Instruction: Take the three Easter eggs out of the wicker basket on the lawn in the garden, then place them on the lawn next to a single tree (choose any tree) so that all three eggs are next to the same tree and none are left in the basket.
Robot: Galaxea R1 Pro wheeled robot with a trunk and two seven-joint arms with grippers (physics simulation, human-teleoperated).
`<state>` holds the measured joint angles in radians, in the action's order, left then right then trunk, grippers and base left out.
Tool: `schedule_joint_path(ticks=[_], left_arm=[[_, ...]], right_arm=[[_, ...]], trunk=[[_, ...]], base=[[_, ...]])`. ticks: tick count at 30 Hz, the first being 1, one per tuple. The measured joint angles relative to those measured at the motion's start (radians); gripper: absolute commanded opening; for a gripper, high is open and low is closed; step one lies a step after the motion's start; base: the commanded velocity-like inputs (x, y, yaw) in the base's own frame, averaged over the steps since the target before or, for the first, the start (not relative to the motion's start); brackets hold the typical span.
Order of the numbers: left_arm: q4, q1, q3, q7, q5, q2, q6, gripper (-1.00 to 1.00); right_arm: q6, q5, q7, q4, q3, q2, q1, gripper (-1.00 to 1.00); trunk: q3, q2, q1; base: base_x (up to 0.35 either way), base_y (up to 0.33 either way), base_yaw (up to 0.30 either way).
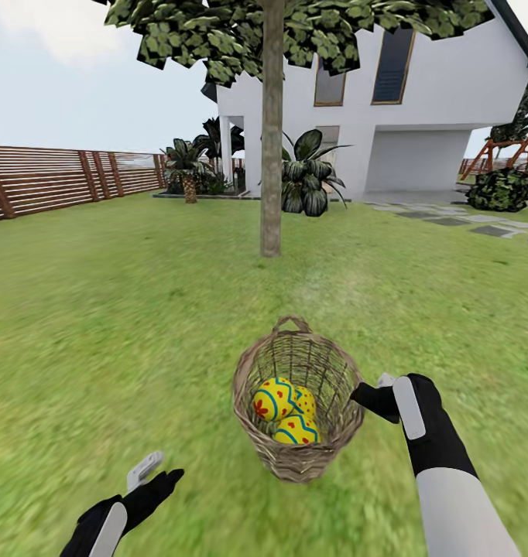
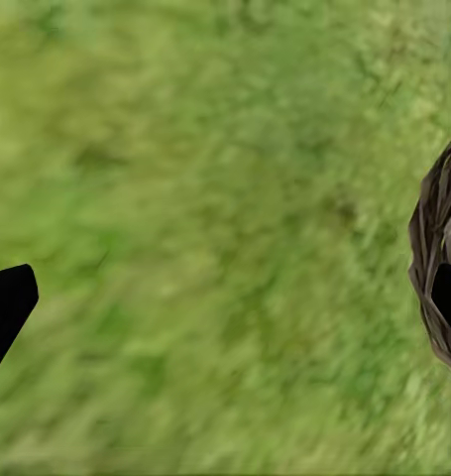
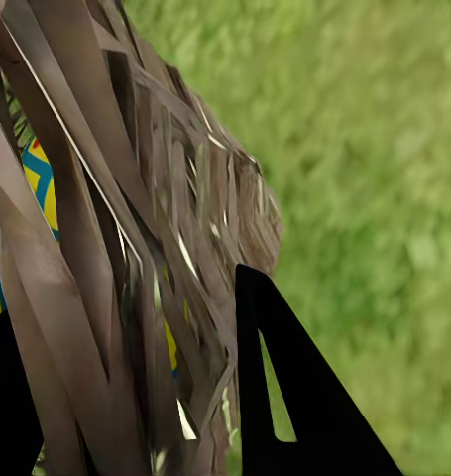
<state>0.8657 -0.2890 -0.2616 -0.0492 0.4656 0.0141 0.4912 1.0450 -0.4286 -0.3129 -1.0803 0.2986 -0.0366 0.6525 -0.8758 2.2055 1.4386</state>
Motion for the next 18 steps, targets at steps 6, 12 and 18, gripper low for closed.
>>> schedule_joint_path(ticks=[6,12,18], left_arm=[[0.0,0.0,0.0,-0.001,0.0,0.001,0.0,1.0],[0.0,0.0,0.0,-0.002,0.0,0.002,0.0,1.0],[0.0,0.0,0.0,-0.001,0.0,0.002,0.0,1.0]], right_arm=[[0.0,0.001,0.0,0.0,0.0,0.0,0.0,-1.0],[0.0,-0.003,0.0,0.0,0.0,0.001,0.0,-1.0],[0.0,-0.002,0.0,0.0,0.0,0.001,0.0,-1.0]], trunk=[[0.0,0.0,0.0],[0.0,0.0,0.0],[0.0,0.0,0.0]], base=[[0.332,0.0,0.0],[0.332,0.0,0.0],[0.332,0.0,0.0]])
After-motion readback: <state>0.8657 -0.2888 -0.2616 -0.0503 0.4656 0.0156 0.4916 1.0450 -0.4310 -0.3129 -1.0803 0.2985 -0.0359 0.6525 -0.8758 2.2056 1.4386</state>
